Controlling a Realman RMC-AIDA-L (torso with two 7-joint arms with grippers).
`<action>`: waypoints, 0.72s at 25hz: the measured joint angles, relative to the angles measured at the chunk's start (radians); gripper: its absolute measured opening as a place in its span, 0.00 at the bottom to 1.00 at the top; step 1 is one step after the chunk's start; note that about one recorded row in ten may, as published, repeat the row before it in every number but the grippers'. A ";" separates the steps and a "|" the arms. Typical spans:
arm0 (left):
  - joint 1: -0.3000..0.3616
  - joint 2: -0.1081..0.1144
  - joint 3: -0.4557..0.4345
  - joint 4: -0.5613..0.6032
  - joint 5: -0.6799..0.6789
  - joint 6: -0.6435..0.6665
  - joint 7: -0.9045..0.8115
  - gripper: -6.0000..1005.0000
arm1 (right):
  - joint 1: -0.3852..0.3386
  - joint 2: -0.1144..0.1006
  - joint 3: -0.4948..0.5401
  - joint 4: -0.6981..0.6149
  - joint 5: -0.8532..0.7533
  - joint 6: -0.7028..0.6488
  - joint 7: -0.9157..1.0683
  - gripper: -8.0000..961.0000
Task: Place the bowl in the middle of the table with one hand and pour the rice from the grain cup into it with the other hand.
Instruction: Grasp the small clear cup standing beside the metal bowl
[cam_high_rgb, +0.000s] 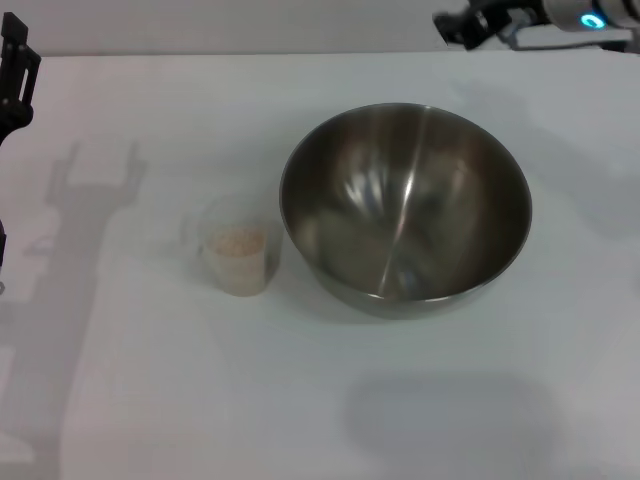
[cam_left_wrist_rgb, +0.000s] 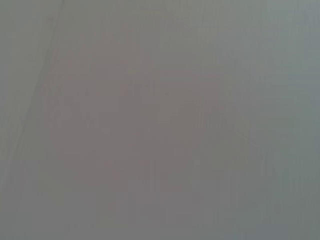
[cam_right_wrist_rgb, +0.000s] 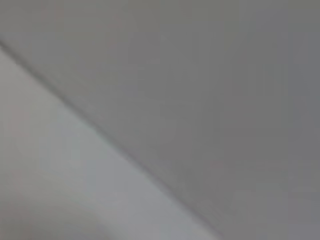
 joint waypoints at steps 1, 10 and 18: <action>0.000 0.000 0.000 0.000 0.000 0.001 -0.003 0.75 | -0.020 0.000 -0.028 -0.013 0.000 -0.062 0.000 0.46; -0.001 0.000 -0.004 -0.004 0.000 0.001 -0.004 0.75 | -0.253 0.004 -0.313 0.060 0.026 -0.947 0.002 0.46; -0.002 0.000 0.005 -0.005 0.001 0.004 -0.004 0.75 | -0.337 0.004 -0.452 0.353 0.045 -1.648 0.125 0.46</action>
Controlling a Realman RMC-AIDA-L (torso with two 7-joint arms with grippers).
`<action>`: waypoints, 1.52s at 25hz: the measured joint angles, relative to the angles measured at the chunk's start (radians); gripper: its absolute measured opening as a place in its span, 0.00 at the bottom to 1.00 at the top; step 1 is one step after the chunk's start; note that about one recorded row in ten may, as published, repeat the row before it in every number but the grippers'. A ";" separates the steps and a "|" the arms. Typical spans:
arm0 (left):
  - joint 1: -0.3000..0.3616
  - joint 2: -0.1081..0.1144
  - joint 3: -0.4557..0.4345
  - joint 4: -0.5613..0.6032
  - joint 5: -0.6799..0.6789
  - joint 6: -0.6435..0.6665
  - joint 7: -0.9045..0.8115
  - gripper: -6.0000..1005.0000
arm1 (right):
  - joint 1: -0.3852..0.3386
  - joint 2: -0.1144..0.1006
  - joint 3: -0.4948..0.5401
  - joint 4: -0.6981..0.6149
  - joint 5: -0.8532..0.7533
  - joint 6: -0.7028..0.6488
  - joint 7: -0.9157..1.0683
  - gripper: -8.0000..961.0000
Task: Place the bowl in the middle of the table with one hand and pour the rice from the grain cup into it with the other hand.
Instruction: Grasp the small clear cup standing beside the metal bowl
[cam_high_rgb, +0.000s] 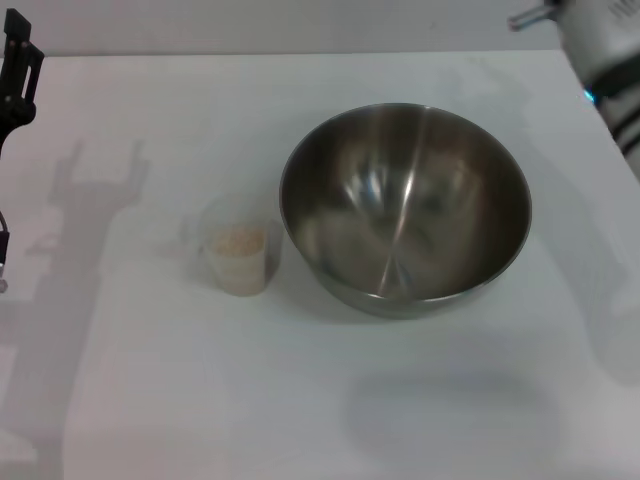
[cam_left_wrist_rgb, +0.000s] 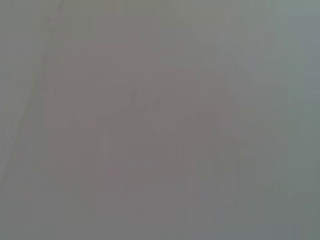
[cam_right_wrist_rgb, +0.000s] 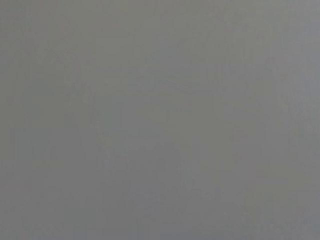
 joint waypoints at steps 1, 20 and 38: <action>0.002 0.000 0.007 0.001 0.000 0.005 0.000 0.75 | -0.007 0.000 -0.006 0.039 0.000 -0.087 0.036 0.46; 0.115 0.000 0.289 0.054 0.000 0.028 0.020 0.75 | 0.013 -0.012 0.077 0.533 -0.005 -0.624 0.421 0.46; 0.159 -0.003 0.447 0.030 0.000 -0.136 0.117 0.73 | 0.071 -0.037 0.123 0.603 -0.003 -0.628 0.435 0.46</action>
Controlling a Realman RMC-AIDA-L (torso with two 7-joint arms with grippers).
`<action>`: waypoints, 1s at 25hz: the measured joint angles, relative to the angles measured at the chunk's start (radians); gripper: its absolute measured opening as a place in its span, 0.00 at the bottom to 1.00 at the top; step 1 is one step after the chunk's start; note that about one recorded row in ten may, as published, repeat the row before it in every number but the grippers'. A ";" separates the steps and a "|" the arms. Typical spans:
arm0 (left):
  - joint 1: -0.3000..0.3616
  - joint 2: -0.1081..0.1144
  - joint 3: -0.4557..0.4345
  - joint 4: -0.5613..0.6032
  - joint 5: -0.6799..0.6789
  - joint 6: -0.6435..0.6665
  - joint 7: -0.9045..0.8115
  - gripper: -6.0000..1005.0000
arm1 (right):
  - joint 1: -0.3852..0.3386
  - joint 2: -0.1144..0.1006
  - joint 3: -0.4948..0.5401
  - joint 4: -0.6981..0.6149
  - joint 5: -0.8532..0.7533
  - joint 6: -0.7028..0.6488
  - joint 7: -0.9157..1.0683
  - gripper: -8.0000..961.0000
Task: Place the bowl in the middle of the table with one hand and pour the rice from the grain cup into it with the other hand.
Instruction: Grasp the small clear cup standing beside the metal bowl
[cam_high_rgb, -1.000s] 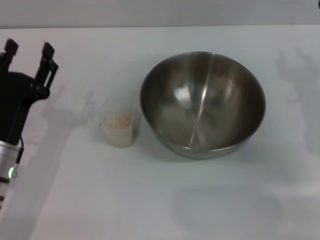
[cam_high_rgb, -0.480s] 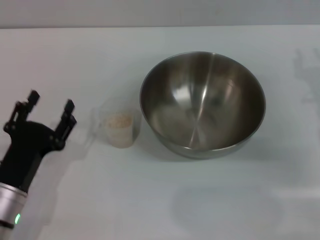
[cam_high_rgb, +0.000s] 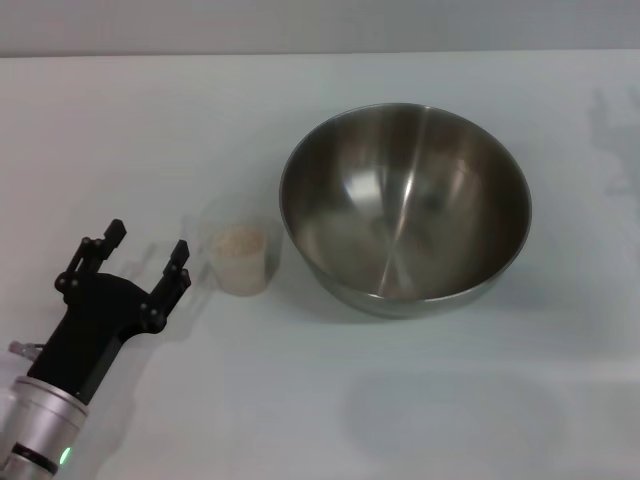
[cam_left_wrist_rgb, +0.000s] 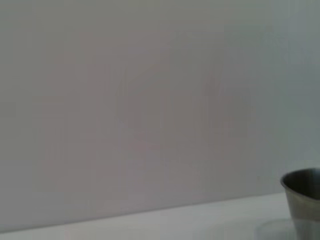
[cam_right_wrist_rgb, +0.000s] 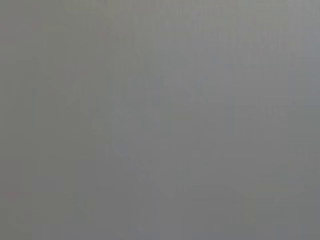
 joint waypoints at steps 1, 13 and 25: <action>0.000 0.000 0.000 0.000 0.000 0.000 0.000 0.73 | 0.001 0.000 0.002 0.002 -0.001 0.000 0.000 0.46; -0.044 0.000 -0.006 0.003 -0.006 -0.075 0.002 0.70 | 0.001 0.000 0.009 0.012 0.002 0.000 0.001 0.46; -0.079 0.000 -0.041 0.013 -0.006 -0.121 0.003 0.66 | -0.005 0.004 0.021 0.018 -0.003 0.000 0.001 0.46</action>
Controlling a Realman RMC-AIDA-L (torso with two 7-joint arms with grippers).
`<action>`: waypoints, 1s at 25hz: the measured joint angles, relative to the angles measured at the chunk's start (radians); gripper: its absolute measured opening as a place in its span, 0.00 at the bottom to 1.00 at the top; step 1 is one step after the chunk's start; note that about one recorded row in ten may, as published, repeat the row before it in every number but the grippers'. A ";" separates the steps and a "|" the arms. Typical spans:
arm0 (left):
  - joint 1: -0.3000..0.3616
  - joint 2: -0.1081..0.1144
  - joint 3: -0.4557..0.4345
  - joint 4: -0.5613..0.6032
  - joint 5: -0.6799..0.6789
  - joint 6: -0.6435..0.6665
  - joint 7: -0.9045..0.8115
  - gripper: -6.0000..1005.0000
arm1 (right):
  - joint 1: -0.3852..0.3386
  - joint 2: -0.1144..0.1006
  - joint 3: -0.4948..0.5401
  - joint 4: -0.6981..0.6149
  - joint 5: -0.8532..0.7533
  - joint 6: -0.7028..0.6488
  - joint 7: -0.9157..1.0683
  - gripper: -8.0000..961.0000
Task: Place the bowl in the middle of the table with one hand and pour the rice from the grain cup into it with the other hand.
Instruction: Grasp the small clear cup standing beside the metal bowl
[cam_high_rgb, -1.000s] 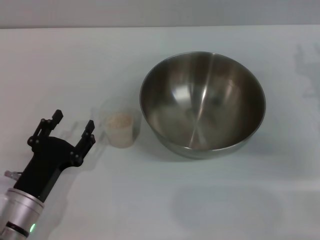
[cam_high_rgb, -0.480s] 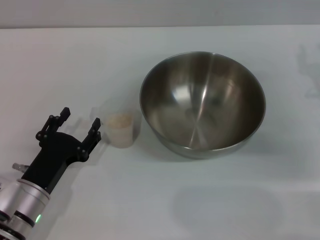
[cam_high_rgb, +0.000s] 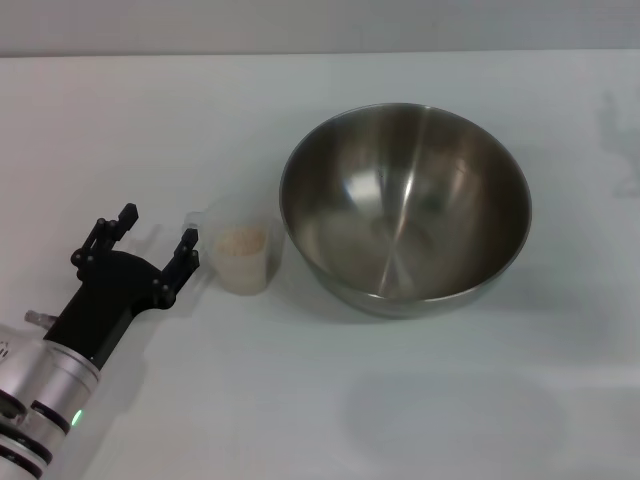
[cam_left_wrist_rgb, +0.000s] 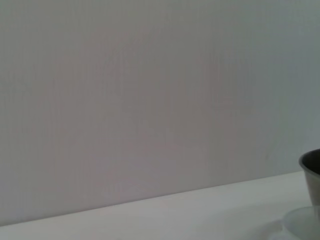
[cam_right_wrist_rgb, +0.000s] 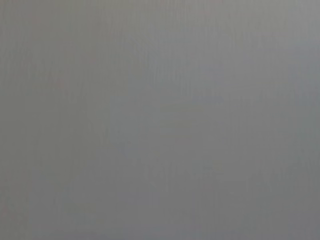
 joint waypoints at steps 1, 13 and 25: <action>-0.003 0.000 -0.002 0.001 0.000 -0.002 0.000 0.66 | 0.000 0.000 0.000 0.000 0.000 0.000 0.000 0.46; -0.029 0.000 -0.005 0.003 -0.001 -0.032 0.000 0.62 | 0.001 0.000 0.000 0.000 -0.001 0.000 0.000 0.46; -0.034 0.000 -0.033 0.000 -0.002 -0.045 0.000 0.59 | 0.004 -0.002 0.000 0.001 -0.001 0.008 0.000 0.46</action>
